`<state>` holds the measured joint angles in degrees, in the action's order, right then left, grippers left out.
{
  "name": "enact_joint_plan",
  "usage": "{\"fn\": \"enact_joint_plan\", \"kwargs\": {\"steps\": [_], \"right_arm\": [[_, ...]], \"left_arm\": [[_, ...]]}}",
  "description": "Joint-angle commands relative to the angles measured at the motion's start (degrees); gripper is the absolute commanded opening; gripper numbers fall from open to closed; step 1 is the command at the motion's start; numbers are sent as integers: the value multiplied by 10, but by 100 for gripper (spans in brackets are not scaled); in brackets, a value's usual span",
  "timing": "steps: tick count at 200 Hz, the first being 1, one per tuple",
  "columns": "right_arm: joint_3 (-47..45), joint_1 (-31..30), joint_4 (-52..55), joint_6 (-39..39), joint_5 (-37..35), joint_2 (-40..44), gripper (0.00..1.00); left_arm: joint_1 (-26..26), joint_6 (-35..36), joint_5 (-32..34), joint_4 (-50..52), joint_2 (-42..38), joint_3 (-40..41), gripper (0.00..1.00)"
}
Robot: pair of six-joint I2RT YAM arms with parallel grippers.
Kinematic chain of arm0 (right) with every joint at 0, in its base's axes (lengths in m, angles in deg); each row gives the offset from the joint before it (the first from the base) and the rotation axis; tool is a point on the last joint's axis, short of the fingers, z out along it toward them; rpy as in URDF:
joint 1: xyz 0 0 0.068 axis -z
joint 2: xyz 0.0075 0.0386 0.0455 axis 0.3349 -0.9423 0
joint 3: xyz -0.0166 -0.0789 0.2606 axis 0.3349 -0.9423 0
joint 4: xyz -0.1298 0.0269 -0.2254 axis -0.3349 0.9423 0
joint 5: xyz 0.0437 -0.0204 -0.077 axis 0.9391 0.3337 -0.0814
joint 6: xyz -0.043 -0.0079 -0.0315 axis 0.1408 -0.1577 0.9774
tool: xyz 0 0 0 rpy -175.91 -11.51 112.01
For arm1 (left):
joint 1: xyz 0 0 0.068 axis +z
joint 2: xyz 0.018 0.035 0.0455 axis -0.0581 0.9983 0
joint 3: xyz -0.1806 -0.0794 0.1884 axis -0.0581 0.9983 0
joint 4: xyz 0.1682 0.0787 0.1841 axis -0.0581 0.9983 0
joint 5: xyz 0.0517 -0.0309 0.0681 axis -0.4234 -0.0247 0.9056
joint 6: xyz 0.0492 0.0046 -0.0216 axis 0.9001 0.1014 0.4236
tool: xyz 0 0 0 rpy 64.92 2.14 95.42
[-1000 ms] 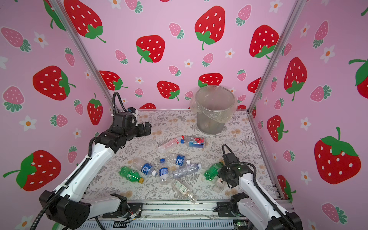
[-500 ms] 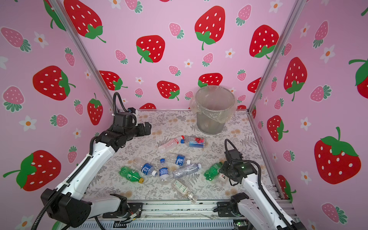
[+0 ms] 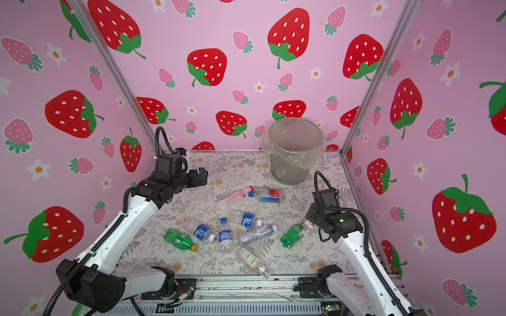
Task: Throw the plastic bottles in the bin
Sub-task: Pick up the plastic bottle from the bottom-right of the table, then throw the plastic bottle into the trash bin.
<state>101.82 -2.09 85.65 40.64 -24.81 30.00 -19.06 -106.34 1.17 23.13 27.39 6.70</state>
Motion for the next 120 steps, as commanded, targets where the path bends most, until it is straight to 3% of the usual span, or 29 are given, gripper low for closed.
{"fn": "enact_joint_plan", "kwargs": {"steps": [1,120], "right_arm": [[37,-1,-21,32,-42,-3,52],[29,-2,-204,132,-47,11,53]], "left_arm": [[3,-3,-4,10,6,-23,99],[3,5,-13,23,31,-32,99]]}}
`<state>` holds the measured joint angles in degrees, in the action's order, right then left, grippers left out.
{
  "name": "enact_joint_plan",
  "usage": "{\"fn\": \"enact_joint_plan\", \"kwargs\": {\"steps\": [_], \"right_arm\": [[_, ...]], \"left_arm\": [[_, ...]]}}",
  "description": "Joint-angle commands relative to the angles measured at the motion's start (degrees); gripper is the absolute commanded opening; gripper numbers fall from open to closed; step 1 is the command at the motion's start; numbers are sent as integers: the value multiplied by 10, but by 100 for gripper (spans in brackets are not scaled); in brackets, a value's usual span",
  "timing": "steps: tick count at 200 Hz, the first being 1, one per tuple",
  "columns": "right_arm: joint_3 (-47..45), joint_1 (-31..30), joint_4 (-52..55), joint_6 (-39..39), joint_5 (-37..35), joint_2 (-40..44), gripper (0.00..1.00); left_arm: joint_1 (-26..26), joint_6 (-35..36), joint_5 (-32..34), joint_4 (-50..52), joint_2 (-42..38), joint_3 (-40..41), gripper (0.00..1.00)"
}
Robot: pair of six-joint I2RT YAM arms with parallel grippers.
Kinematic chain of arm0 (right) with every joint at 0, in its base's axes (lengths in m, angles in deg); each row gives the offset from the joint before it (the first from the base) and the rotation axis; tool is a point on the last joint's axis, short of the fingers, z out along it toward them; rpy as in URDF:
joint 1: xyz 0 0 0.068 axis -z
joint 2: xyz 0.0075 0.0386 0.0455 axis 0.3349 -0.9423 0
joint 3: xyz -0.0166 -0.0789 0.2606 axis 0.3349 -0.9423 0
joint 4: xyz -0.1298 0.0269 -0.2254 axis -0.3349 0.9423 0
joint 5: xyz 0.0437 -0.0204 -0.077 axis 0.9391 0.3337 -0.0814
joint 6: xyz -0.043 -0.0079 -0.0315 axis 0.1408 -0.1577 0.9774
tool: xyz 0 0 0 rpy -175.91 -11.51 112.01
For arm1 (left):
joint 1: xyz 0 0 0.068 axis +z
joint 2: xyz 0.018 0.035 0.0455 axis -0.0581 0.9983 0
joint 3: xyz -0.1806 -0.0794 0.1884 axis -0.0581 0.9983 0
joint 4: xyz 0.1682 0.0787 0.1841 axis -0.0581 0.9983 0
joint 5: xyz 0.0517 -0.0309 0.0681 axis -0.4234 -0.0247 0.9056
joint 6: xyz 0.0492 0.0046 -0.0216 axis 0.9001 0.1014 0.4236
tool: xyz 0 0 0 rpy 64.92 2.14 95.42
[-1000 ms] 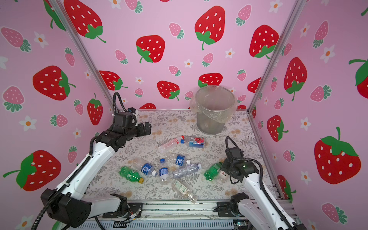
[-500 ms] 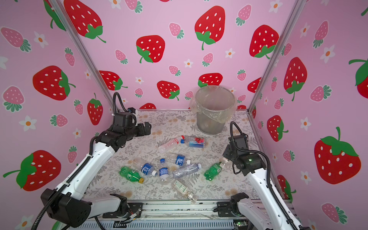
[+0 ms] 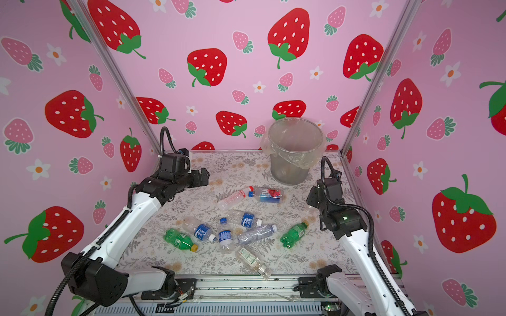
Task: Throw the plastic bottles in the bin
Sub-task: Throw the plastic bottle into the trash bin.
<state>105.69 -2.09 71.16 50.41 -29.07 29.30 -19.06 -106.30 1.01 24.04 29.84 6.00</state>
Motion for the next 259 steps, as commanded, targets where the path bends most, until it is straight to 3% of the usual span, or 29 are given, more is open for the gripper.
{"fn": "enact_joint_plan", "kwargs": {"steps": [1,47,89,187,210,234,259], "right_arm": [[-9,-2,-60,35,-5,18,53],[-14,-2,-130,54,4,27,53],[-38,-2,-221,74,63,9,53],[-108,-1,-335,75,58,60,52],[-65,-1,-320,74,39,35,52],[52,-1,-251,78,29,-76,52],[136,-1,-276,93,16,-151,52]], "left_arm": [[3,5,-12,14,8,-26,99],[3,3,-24,22,22,-32,99],[3,2,-21,16,23,-29,99],[7,1,-27,15,29,-29,99],[9,1,-30,16,30,-29,99],[10,1,-37,16,30,-29,99],[13,2,-38,17,29,-30,99]]}}
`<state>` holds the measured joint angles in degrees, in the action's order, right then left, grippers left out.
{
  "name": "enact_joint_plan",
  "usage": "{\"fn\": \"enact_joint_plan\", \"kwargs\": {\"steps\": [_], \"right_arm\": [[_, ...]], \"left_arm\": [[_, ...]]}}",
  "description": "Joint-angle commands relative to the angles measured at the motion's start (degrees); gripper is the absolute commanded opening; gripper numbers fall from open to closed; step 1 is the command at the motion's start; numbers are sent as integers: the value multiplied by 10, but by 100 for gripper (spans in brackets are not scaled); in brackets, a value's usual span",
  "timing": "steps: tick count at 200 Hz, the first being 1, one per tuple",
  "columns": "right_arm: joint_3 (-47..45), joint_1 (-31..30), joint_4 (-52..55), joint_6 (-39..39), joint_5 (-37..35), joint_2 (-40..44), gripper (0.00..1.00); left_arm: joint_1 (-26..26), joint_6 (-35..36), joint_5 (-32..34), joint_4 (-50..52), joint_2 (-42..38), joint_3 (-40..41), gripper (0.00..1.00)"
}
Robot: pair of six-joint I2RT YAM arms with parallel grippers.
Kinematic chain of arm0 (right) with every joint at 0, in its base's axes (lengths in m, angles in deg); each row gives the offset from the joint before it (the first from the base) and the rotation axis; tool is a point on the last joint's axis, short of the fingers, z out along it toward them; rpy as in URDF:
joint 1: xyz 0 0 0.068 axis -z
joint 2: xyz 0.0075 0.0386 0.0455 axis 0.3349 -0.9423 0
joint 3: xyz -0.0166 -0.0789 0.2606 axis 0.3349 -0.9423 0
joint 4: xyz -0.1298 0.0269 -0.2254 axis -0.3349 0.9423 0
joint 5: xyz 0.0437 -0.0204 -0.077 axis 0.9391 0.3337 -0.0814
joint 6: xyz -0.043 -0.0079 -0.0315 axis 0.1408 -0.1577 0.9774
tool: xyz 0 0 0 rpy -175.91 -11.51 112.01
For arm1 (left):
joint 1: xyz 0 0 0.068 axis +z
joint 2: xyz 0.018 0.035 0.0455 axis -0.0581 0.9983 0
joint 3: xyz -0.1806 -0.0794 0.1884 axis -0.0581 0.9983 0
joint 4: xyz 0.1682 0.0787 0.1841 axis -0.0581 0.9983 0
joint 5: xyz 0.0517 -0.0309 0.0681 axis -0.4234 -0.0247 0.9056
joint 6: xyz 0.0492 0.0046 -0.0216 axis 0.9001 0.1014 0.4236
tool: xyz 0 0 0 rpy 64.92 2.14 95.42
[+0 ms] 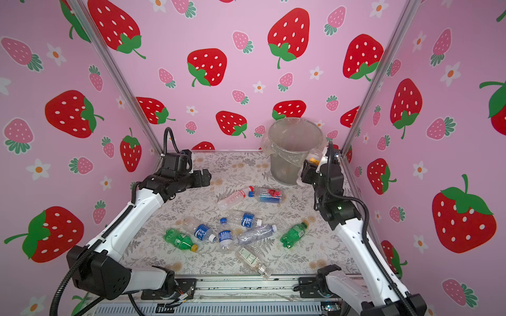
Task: Throw the plastic bottles in the bin
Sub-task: Throw the plastic bottle into the trash bin.
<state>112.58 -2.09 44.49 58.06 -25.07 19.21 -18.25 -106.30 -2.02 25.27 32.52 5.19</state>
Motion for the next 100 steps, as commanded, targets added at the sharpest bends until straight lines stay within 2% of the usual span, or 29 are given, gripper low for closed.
{"fn": "enact_joint_plan", "kwargs": {"steps": [1,19,35,52,56,63,72,84,100], "right_arm": [[73,-1,-11,17,-25,-53,52],[178,5,-14,35,-47,-136,55],[316,19,26,43,-41,-247,63],[497,39,121,35,-26,-374,76],[537,42,146,31,-20,-400,87],[605,46,194,27,-6,-438,100],[668,46,253,17,-7,-468,99],[658,43,269,13,-4,-457,99],[519,40,194,14,12,-374,99]], "left_arm": [[5,1,-8,5,2,-22,99],[6,2,-6,5,0,-22,99],[7,2,-3,5,-2,-22,99],[8,3,-3,5,-4,-22,99],[8,2,-3,4,-4,-22,99],[8,3,-3,5,-5,-22,99],[9,3,-3,6,-6,-22,99],[9,4,-1,7,-9,-23,99],[10,3,-1,4,-15,-22,99]]}}
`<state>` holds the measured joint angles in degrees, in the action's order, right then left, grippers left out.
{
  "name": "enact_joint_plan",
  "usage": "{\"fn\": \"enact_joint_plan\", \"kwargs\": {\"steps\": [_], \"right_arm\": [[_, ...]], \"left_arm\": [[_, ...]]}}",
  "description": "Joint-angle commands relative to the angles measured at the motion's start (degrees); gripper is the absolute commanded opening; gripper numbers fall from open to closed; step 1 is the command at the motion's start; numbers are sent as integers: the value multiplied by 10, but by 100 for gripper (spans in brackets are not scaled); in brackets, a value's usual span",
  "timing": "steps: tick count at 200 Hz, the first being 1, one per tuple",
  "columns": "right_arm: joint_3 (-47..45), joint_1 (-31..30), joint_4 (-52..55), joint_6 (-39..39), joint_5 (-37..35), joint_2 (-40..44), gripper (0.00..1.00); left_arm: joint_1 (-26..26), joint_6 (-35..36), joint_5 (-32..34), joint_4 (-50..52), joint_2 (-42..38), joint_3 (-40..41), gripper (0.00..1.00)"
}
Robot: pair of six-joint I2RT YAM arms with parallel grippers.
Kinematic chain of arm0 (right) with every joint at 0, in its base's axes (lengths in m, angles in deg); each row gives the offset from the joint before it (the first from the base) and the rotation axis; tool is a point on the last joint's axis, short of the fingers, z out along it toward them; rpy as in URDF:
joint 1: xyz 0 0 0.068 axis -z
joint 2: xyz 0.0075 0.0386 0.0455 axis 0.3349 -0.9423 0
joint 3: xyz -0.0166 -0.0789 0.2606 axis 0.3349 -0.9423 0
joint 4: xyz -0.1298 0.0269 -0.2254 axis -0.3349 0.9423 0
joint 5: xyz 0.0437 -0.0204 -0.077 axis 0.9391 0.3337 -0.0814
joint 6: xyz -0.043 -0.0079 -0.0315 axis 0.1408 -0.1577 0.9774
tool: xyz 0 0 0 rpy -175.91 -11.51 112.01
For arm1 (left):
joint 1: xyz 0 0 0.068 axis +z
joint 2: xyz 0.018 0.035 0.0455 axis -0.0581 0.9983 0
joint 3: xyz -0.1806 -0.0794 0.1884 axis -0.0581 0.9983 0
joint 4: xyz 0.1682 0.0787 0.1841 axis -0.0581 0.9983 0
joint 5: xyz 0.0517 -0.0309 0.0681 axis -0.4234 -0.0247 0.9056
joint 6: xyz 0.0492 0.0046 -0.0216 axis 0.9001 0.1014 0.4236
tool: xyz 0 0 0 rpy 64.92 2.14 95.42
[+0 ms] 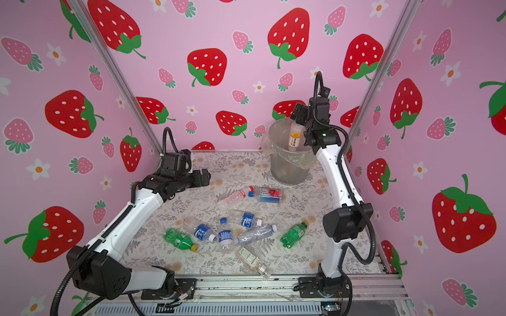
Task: Throw the plastic bottles in the bin
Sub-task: Throw the plastic bottle into the trash bin, then pick up the plastic bottle from the center of the table.
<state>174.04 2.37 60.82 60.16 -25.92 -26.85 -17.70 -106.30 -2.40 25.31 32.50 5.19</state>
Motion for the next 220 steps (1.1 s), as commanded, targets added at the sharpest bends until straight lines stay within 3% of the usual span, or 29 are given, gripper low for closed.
{"fn": "enact_joint_plan", "kwargs": {"steps": [1,28,54,110,220], "right_arm": [[-110,-5,23,-7,23,93,99],[-400,-5,-165,9,70,286,99],[-542,-5,-220,13,73,409,99],[-613,-5,-130,23,125,470,99],[-750,-5,-102,4,179,546,99]], "left_arm": [[4,3,2,4,-15,-22,99],[10,-2,-13,-1,-19,-19,99],[17,-7,-24,-2,-17,-20,99],[17,-11,-36,-3,-12,-19,99],[17,3,-57,-4,-7,-18,99]]}}
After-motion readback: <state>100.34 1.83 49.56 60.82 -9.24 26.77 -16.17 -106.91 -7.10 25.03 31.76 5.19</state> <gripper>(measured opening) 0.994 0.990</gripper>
